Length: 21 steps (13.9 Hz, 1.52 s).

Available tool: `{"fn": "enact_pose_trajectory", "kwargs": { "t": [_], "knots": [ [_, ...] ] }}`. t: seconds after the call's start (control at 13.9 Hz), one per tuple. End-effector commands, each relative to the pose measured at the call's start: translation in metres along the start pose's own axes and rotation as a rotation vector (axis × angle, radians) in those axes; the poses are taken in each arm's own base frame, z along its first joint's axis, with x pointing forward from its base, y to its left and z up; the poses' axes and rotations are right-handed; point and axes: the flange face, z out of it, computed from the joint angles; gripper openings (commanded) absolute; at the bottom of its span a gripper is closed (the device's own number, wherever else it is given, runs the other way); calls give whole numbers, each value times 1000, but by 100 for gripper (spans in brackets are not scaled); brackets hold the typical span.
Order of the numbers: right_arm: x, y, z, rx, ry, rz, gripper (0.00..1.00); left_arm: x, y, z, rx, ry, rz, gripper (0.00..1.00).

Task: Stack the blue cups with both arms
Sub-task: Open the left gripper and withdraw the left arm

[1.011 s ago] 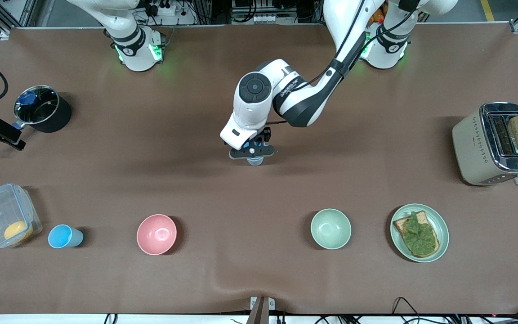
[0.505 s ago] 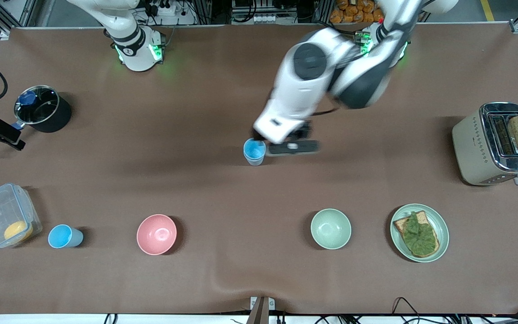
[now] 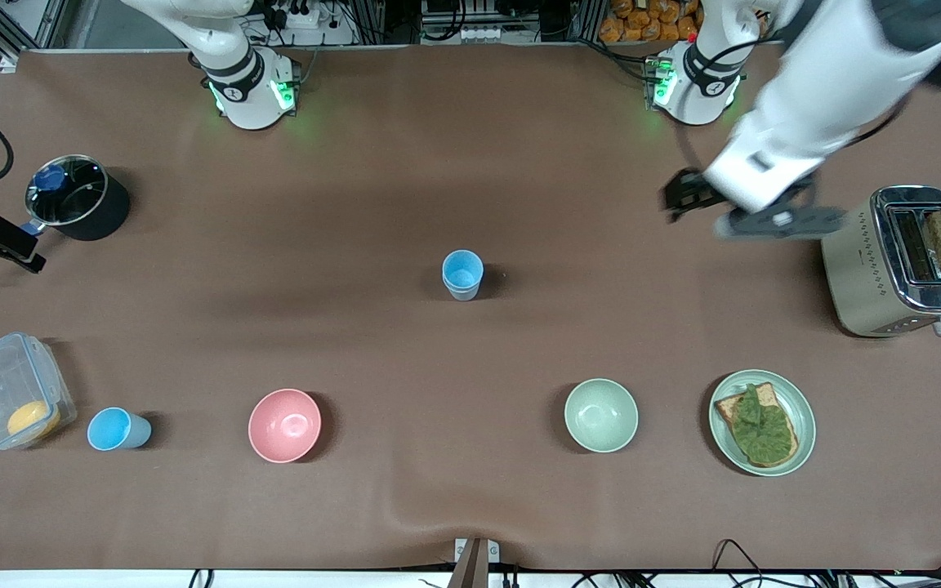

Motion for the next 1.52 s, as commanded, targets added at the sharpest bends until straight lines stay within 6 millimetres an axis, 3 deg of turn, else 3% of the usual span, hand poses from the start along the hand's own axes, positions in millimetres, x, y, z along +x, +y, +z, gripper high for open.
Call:
{"fn": "enact_pose_trajectory", "kwargs": {
  "t": [0.0, 0.14, 0.36, 0.51, 0.87, 1.08, 1.44],
  "knots": [
    [-1, 1, -4, -1, 7, 3, 100, -35, -37, -12, 55, 7, 53, 100],
    [-1, 1, -4, -1, 7, 1, 100, -44, -69, -26, 58, -5, 71, 100],
    [-1, 2, -4, -1, 7, 3, 100, -40, -114, -35, 39, -1, 54, 100],
    [-1, 4, -4, -2, 7, 6, 100, -38, -132, -34, 31, -6, 35, 100],
    [-1, 6, -5, 4, 8, 8, 100, -44, -126, -44, 32, -8, 31, 100],
    [-1, 5, -6, 4, 10, 7, 100, -32, -120, -65, 33, 22, 35, 100],
    [-1, 5, -6, 4, 10, 5, 100, -27, -124, -75, 24, 50, -30, 100]
  ]
}}
